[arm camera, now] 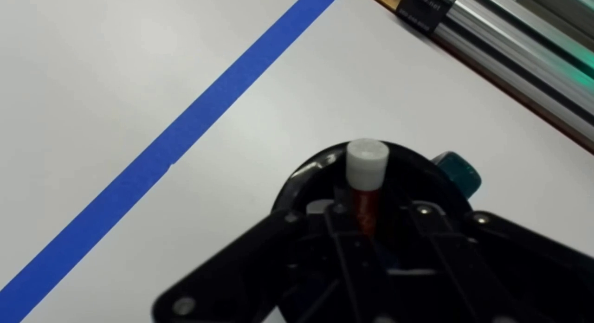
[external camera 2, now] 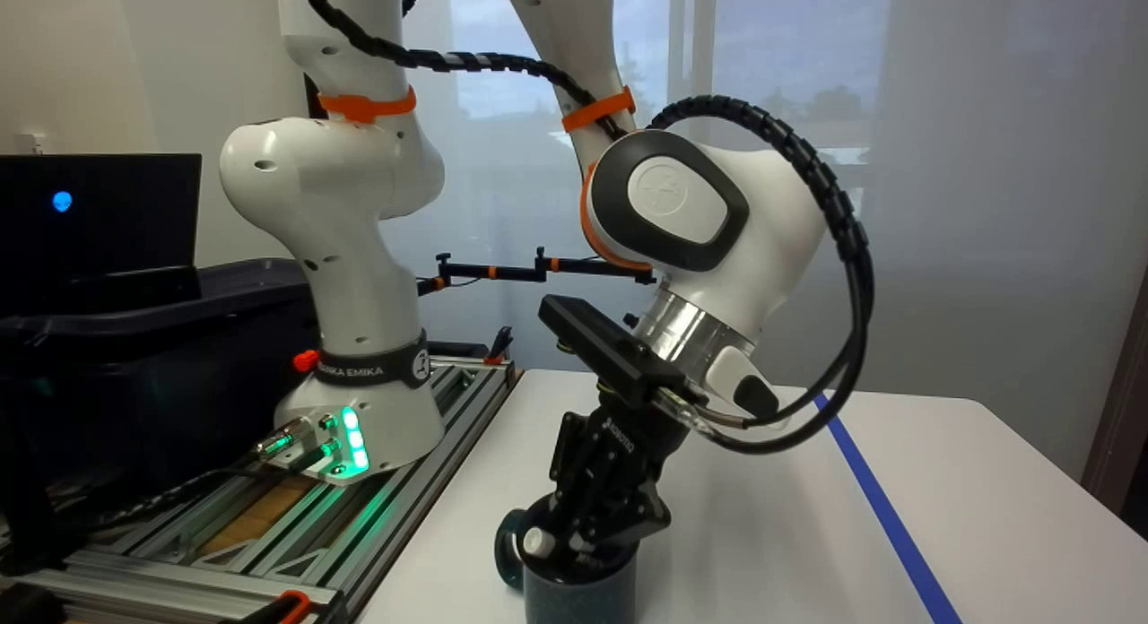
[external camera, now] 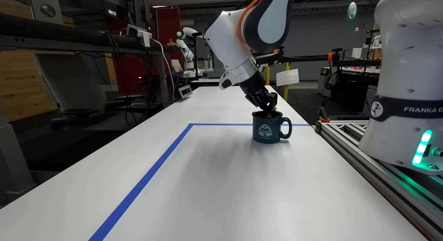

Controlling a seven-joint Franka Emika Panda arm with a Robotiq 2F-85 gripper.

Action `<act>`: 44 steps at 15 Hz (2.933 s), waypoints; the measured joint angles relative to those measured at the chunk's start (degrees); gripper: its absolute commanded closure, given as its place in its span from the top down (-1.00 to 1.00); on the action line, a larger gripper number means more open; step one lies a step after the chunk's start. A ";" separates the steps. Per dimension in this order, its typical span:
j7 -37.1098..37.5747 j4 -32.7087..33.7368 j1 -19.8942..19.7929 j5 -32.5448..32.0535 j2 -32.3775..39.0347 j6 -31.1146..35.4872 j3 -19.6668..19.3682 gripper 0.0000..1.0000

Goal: Remove the marker from the mug

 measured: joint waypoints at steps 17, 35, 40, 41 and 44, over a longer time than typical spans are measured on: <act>-10.54 -5.80 -7.30 3.67 -26.49 -7.01 -7.96 -0.90; 10.68 6.85 -7.21 5.79 3.02 17.19 -4.08 -0.90; 6.23 12.24 -7.25 11.24 10.65 17.13 -2.51 -0.90; 5.84 13.15 -7.25 11.68 11.72 17.08 -2.24 -0.90; 4.75 15.56 -7.27 12.37 13.94 16.60 -1.74 -0.90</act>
